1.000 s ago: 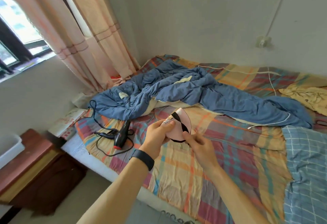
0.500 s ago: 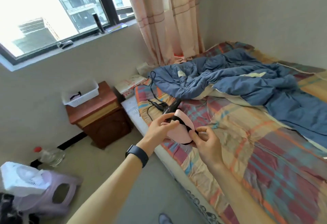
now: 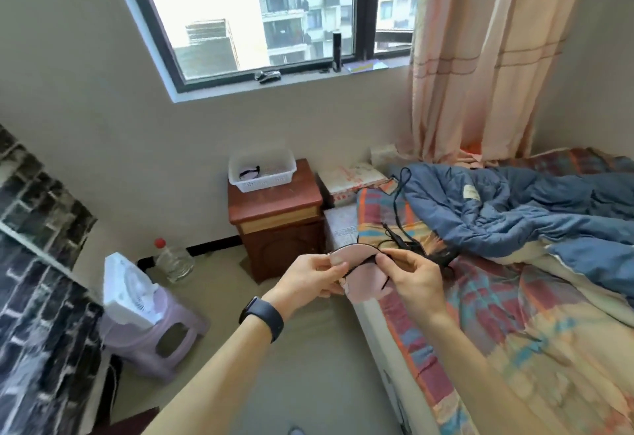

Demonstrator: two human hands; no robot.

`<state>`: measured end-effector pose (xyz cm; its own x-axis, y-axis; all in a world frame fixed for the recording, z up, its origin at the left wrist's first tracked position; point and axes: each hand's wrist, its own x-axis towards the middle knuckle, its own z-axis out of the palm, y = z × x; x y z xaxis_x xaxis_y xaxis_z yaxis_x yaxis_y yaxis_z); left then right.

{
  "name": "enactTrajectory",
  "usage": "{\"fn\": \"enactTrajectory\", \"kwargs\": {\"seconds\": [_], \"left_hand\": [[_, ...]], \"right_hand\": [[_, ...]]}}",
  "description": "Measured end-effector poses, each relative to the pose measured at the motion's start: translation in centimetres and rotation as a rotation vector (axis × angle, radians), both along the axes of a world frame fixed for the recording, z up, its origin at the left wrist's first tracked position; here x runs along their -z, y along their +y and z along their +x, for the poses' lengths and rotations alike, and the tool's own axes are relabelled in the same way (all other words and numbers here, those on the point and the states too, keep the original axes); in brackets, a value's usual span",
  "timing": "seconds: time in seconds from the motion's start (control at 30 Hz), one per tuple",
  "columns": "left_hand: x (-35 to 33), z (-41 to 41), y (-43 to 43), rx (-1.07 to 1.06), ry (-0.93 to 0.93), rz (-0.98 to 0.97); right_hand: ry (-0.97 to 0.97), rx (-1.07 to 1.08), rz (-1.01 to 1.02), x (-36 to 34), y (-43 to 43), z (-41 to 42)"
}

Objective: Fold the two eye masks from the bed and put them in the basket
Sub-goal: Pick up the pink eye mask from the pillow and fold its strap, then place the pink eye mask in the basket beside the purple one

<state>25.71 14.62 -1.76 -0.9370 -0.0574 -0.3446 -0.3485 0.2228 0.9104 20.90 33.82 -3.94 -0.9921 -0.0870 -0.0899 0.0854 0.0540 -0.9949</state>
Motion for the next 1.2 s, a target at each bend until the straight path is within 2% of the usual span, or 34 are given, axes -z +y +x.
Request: {"fn": "enactTrajectory", "kwargs": {"seconds": [0.17,0.3,0.63,0.87,0.97,1.1,1.2], "left_hand": [[0.3,-3.0,-10.7,-0.153,0.017,-0.034],[0.7,-5.3,-19.3,-0.348,0.128,-0.122],[2.4,-10.0,-31.1,-0.480,0.189,-0.275],[4.4,-19.0,-38.8,-0.451,0.091,-0.342],[5.3,-23.9,-42.4,-0.381,0.034,-0.477],[7.1,-29.7,-47.0,-0.215,-0.085,-0.879],[8.5,-33.0,-49.8,-0.176,-0.149,-1.027]], "right_hand": [[-0.046,-0.118,-0.025,-0.7,-11.0,-4.3],[-0.095,-0.273,0.091,-0.6,-18.5,-6.9],[0.019,-0.344,0.214,0.8,-31.6,-13.4],[0.113,-0.387,0.351,3.1,-38.9,-23.2],[0.163,-0.387,0.416,4.3,-42.0,-28.6],[0.198,-0.379,0.507,5.1,-45.0,-35.4],[0.189,-0.363,0.552,6.0,-46.9,-39.7]]}}
